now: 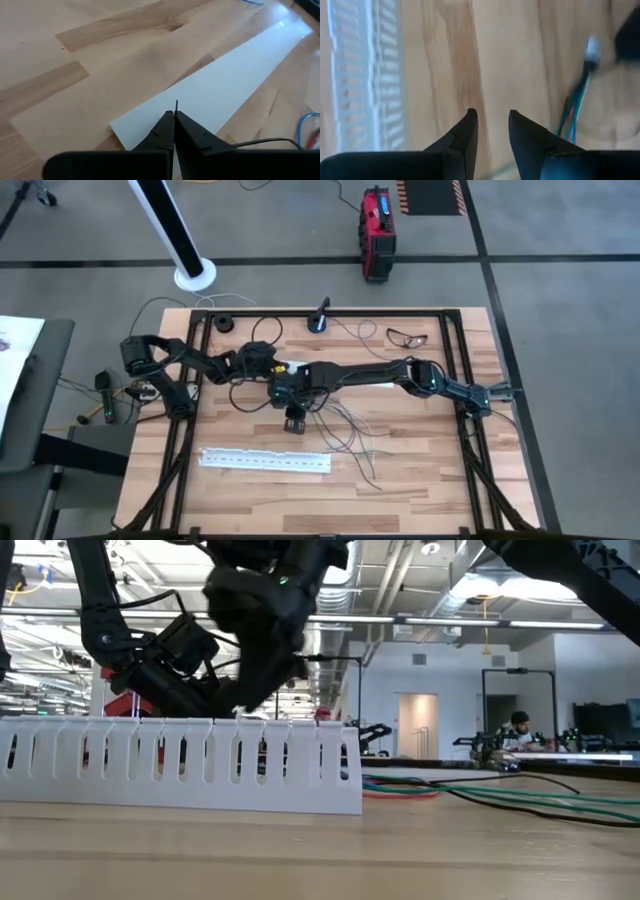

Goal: Ziptie cables
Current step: Wrap the colored cables with the black zip tie

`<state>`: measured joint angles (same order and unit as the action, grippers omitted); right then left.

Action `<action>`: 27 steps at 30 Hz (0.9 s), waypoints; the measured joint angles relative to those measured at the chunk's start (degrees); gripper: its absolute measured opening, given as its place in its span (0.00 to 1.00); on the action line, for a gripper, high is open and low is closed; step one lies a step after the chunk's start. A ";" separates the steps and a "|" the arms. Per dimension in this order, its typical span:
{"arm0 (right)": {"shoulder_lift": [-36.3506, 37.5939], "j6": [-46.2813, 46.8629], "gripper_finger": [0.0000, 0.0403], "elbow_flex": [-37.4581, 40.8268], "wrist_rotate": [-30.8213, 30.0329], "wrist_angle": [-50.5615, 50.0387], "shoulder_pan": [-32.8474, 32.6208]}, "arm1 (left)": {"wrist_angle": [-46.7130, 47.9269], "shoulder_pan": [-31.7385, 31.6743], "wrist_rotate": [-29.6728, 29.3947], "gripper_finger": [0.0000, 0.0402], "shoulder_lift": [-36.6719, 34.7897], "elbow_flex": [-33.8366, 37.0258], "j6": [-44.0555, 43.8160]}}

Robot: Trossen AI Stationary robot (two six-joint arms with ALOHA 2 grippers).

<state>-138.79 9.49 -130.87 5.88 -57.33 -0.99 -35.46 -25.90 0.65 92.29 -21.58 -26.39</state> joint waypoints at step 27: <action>1.50 5.93 0.03 22.45 -3.96 -10.90 -12.34 | 0.11 0.34 5.90 0.00 -0.04 -0.02 0.43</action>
<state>-137.29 15.43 -108.42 1.92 -68.23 -13.33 -35.35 -25.56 6.55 92.25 -21.61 -25.96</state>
